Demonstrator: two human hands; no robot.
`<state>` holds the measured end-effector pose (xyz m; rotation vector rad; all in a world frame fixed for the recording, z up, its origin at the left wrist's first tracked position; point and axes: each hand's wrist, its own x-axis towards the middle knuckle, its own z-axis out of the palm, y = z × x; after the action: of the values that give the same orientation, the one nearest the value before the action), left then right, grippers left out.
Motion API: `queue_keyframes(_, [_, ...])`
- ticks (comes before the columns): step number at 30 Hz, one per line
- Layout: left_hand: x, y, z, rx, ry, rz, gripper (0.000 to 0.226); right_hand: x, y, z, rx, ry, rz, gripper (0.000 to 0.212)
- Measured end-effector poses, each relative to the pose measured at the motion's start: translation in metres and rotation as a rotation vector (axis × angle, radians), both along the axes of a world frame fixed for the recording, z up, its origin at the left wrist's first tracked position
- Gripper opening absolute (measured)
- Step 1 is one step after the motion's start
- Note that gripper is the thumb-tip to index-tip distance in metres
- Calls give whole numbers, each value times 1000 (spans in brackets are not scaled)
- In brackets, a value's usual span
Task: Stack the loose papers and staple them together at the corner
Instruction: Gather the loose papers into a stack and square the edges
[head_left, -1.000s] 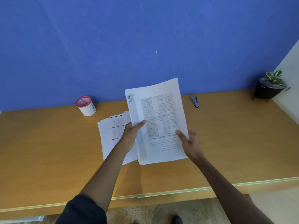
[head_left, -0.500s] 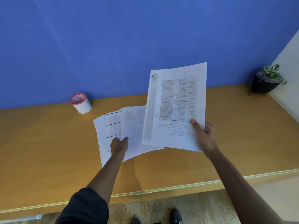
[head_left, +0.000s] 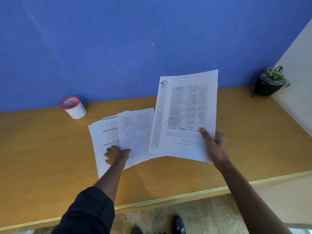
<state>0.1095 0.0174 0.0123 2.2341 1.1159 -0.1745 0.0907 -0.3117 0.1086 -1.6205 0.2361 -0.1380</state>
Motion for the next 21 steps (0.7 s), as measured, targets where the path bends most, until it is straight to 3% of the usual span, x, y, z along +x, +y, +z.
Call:
queue_keyframes(6, [-3,0,3,-106,-136,8,20,2,2,-3,-3,3,-1,15])
queue_keyframes(13, [-18,30,1,-77,-163,103,6,7,5,-5,-11,5,9,16])
queue_keyframes(15, [-22,37,-3,-41,-135,95,19,8,6,-4,-12,2,8,16])
queue_keyframes(19, [-20,43,-7,0,-37,159,68,9,9,-3,-15,5,18,13])
queue_keyframes(21, [-16,42,-4,12,10,161,76,8,11,-1,-11,4,24,13])
